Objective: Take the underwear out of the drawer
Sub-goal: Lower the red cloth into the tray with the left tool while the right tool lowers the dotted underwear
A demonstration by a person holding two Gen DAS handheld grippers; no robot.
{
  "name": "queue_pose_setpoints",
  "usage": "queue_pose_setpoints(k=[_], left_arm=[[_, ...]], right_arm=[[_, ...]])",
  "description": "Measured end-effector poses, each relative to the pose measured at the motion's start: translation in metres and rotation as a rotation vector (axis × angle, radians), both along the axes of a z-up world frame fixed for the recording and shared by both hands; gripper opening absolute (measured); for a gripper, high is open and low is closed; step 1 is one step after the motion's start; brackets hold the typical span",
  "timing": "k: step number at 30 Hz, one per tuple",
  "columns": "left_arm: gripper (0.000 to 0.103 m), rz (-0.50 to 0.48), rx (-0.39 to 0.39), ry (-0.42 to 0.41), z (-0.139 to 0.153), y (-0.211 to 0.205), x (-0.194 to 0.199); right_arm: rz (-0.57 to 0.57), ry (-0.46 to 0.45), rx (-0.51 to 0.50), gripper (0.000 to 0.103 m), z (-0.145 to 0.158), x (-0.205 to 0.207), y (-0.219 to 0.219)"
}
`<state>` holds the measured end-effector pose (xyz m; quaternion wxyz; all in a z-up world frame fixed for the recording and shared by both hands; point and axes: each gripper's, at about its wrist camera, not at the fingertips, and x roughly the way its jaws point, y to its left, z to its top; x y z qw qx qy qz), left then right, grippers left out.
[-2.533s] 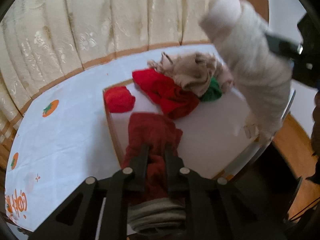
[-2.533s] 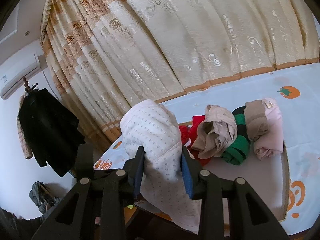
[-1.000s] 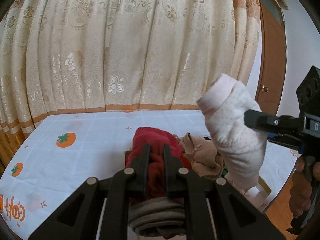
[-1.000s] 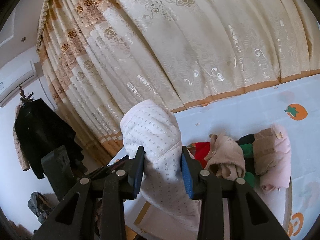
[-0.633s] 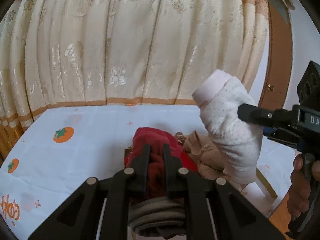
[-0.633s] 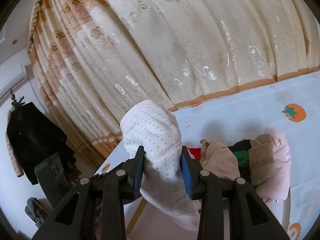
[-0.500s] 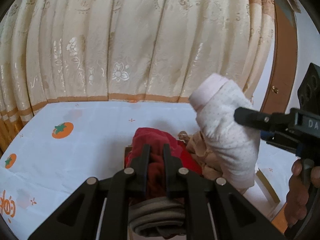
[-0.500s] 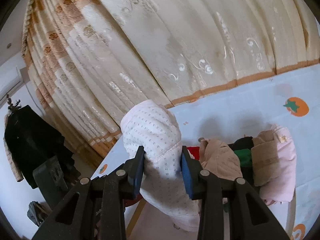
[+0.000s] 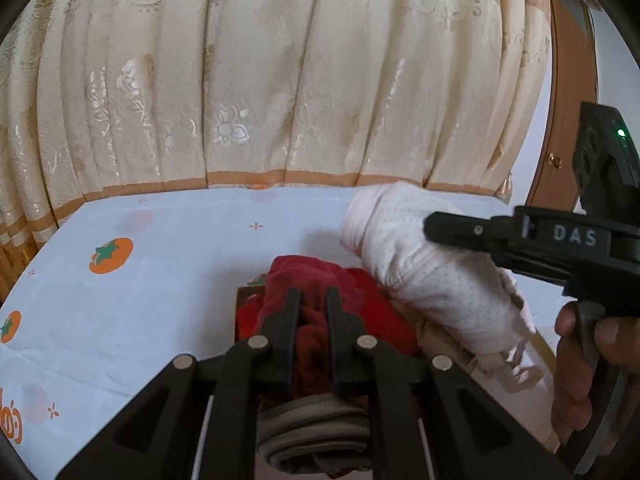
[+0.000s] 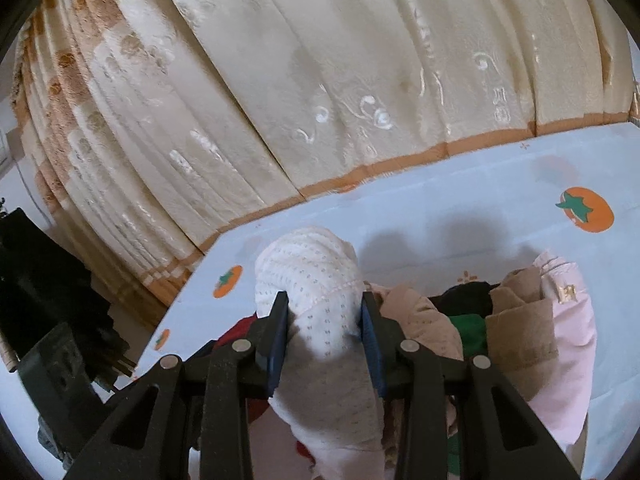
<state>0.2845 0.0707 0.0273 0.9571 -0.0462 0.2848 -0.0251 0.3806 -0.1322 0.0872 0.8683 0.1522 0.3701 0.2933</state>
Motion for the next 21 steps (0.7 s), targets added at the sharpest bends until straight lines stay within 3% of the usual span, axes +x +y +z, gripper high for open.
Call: queue_pose_setpoints(k=[21], left_arm=[[0.010,-0.002,0.061,0.070,-0.017,-0.009,0.015]], right_arm=[[0.016,0.051,-0.038,0.038,-0.019,0.024,0.019]])
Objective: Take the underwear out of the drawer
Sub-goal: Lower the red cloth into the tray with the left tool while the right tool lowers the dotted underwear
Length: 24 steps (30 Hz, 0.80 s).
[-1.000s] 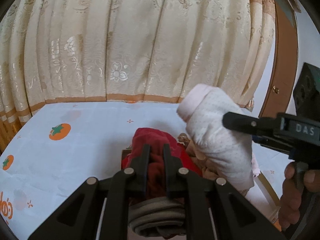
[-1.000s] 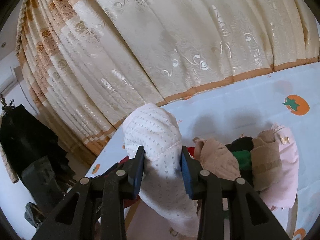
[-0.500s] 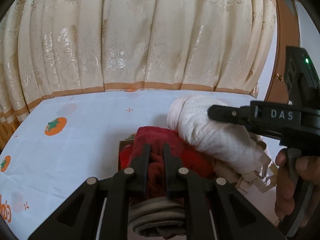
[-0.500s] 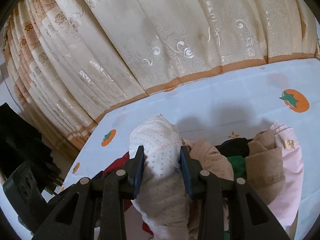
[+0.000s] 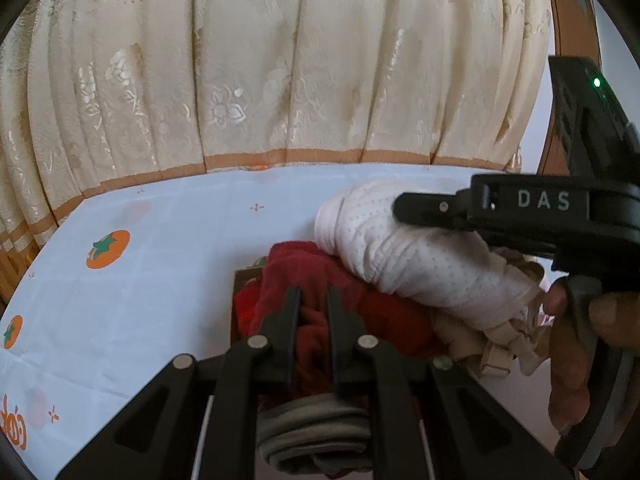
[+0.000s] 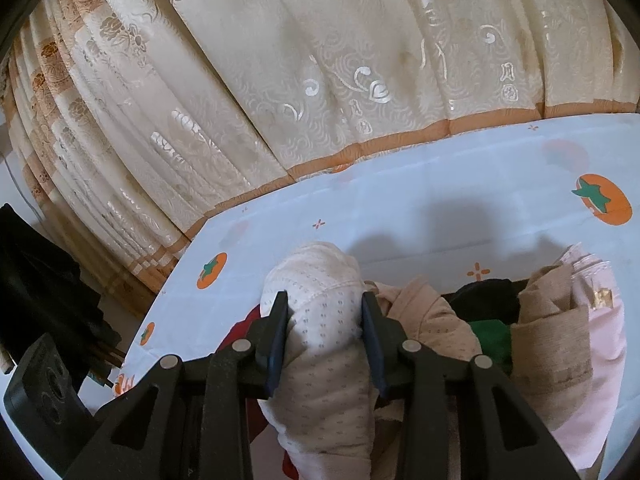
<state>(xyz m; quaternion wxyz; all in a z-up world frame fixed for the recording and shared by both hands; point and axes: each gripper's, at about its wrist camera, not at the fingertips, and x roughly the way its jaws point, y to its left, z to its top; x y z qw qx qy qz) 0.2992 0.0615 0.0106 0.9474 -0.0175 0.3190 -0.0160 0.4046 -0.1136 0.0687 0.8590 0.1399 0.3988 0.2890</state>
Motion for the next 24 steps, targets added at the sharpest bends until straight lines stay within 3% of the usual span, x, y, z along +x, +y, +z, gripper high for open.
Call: queue_pose_setpoints(k=[12,20,24], left_arm=[[0.012,-0.006,0.016,0.029,-0.0036,-0.0037,0.0031],[0.018,-0.018,0.035,0.054,-0.0058,-0.0062,0.0069],[0.032,-0.027,0.042,0.066,-0.0066,-0.0082,0.0073]], right_arm=[[0.028,0.011,-0.019,0.039,-0.0030,0.0026,0.0077],[0.046,0.004,-0.042,0.039,-0.0035,0.0009,0.0079],[0.040,0.009,-0.045,0.044,-0.0023,0.0006,0.0060]])
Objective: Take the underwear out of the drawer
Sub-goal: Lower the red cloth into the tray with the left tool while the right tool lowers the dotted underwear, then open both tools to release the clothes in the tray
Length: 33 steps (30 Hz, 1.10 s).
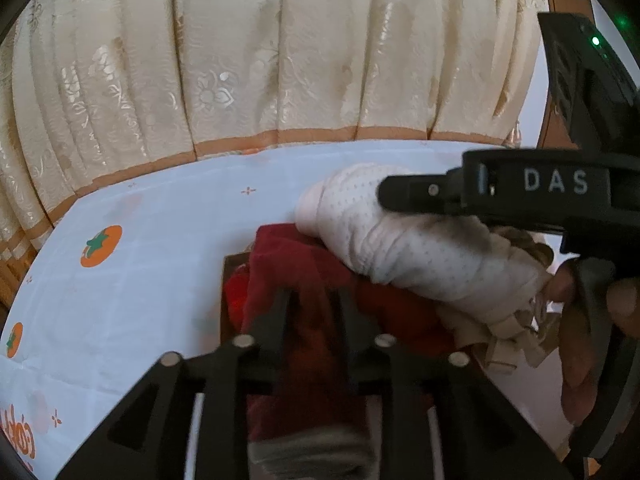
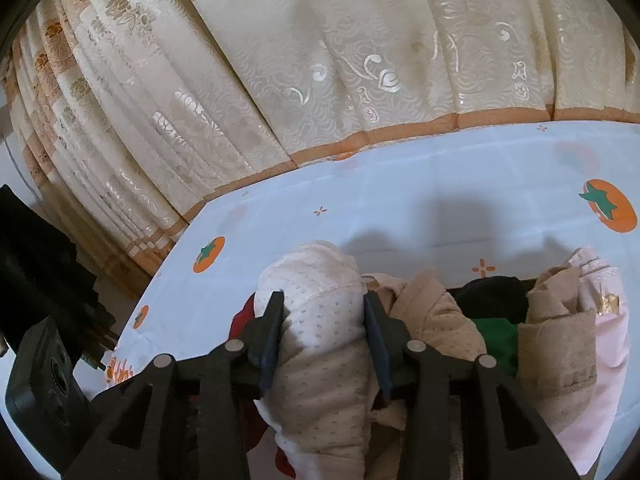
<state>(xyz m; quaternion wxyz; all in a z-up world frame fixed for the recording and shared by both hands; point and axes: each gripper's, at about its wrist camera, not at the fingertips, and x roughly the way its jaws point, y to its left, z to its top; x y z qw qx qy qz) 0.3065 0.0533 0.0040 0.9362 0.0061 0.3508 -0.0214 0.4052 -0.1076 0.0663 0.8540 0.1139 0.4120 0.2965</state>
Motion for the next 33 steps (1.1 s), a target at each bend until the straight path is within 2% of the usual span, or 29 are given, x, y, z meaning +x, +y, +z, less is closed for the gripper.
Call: queue_pose_setpoints(k=[1,3,6,9,13,26,33], left_arm=[[0.040,0.002,-0.002,0.002,0.000,0.000,0.000],[0.047,0.006,-0.009,0.002,0.001,0.001,-0.001],[0.050,0.003,-0.012,0.005,0.001,0.000,-0.001],[0.063,0.006,-0.007,0.001,0.002,0.000,-0.002],[0.071,0.012,-0.015,-0.003,0.003,0.002,-0.005],[0.071,0.034,-0.080,-0.069,0.020,0.021,-0.034],[0.072,0.042,-0.081,-0.120,0.030,0.049,-0.085]], right_arm=[[-0.001,0.000,-0.004,0.045,0.001,-0.001,0.000],[-0.001,-0.004,-0.012,0.047,0.002,-0.002,0.000],[0.002,-0.015,-0.032,0.051,0.003,-0.004,0.001],[0.009,-0.021,-0.041,0.054,0.004,-0.005,0.001],[0.006,-0.027,-0.041,0.059,0.006,-0.006,-0.002],[-0.005,-0.107,-0.021,0.060,0.028,-0.035,-0.016],[0.078,-0.217,-0.042,0.060,0.047,-0.093,-0.033]])
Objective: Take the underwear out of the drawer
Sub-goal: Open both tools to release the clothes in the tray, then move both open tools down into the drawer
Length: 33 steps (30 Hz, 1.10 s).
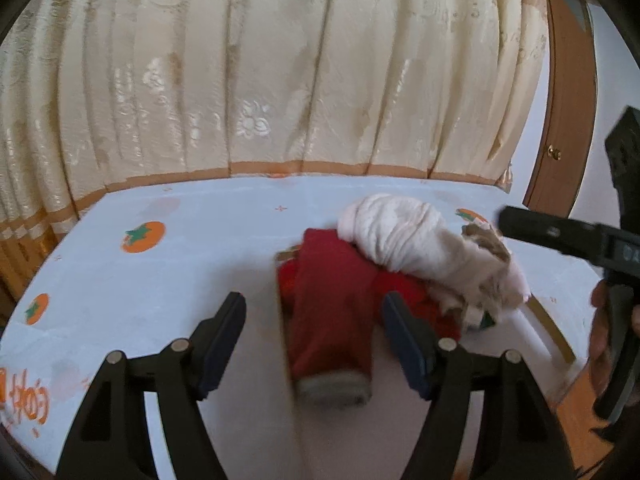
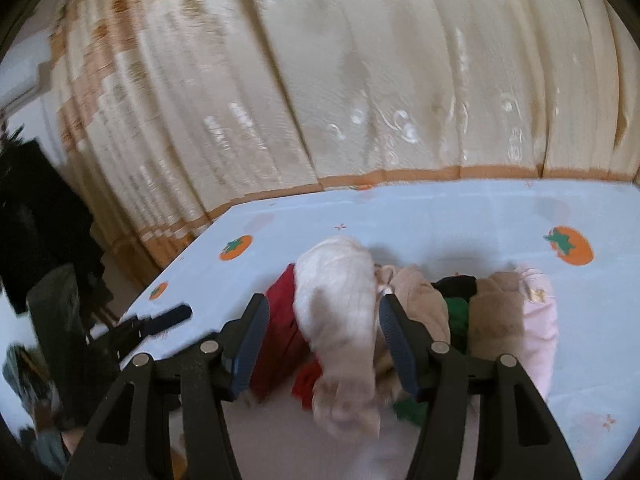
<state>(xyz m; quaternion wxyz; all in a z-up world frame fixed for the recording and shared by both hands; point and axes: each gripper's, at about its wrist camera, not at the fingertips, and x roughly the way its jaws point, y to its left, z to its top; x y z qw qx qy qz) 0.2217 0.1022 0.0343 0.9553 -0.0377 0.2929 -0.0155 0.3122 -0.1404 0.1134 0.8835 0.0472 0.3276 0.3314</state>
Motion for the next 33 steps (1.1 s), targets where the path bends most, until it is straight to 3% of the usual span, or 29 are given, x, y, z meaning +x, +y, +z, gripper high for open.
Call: queue_pose_setpoints(k=[6,11,16,24,33], left_arm=[[0.073,0.033,0.016,0.000,-0.013,0.030,-0.054],[0.073,0.083,0.004,0.012,-0.029,0.055,-0.100],[0.073,0.109,0.044,0.022,-0.042,0.062,-0.127],[0.073,0.111,0.005,0.058,-0.059,0.067,-0.147],[0.073,0.125,-0.036,0.081,-0.075,0.080,-0.154]], right_arm=[[0.120,-0.104,-0.080,0.060,-0.003,-0.066,-0.004],[0.249,-0.180,-0.137,0.060,-0.019,-0.122,0.003],[0.400,-0.259,-0.249,0.060,-0.045,-0.171,0.022],[0.544,-0.258,-0.386,0.060,-0.090,-0.202,0.056],[0.705,-0.367,-0.587,0.060,-0.138,-0.236,0.090]])
